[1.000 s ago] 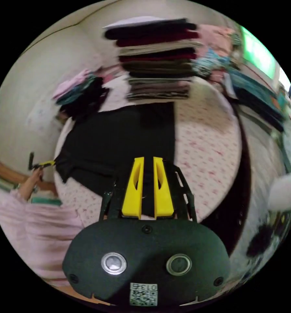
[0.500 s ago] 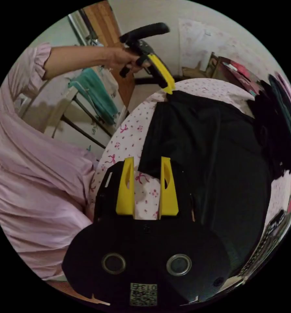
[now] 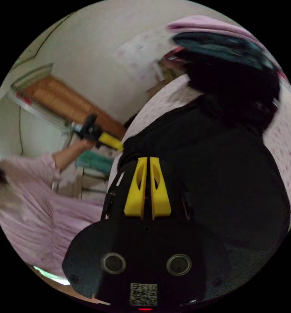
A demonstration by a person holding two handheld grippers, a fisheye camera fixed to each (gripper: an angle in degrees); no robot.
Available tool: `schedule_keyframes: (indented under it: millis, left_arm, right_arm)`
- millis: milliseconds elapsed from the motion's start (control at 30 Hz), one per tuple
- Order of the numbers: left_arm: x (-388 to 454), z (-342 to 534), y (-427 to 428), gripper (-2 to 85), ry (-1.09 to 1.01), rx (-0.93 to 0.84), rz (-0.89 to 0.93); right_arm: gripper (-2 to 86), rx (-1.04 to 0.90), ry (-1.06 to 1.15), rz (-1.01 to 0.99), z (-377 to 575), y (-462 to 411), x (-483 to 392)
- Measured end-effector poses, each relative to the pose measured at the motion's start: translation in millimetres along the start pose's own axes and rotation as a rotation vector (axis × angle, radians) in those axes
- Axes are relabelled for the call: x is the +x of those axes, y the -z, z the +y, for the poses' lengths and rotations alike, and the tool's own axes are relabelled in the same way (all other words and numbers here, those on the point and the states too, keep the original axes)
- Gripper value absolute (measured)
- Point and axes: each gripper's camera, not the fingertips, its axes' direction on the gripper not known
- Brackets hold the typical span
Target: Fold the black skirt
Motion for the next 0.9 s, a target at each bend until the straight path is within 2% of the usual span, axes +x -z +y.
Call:
schedule_keyframes:
  millis: [67, 133, 233, 333, 433, 600, 733, 900]
  left_arm:
    - [-1, -2, 2, 0.0, 0.009, 0.008, 0.014]
    - [-1, -3, 4, 0.0, 0.014, 0.01, 0.022]
    - [0, -3, 8, 0.0, 0.005, 0.007, 0.026]
    - [2, -2, 14, 0.1, -0.003, 0.01, 0.034]
    - [4, 1, 17, 0.2, -0.001, 0.004, 0.046]
    - [10, 3, 32, 1.1, 0.037, 0.011, 0.049]
    - [14, 10, 68, 1.2, 0.152, 0.147, -0.016]
    - [79, -49, 62, 1.0, 0.044, 0.144, -0.107]
  right_arm:
    - [5.1, 0.15, -0.222, 0.038, 8, 28, 50]
    - [6.7, 0.264, -0.438, -0.009, 32, 55, 96]
    - [6.9, 0.335, -0.469, 0.021, 66, 86, 107]
    - [5.9, 0.393, -0.412, 0.011, 112, 119, 100]
    - [5.6, 0.393, -0.423, 0.101, 163, 144, 90]
    - [5.9, 0.39, -0.659, 0.414, 304, 202, 72]
    - [6.4, 0.374, -0.863, 0.587, 398, 239, 57]
    - [7.4, 0.27, -0.875, 0.691, 431, 248, 52]
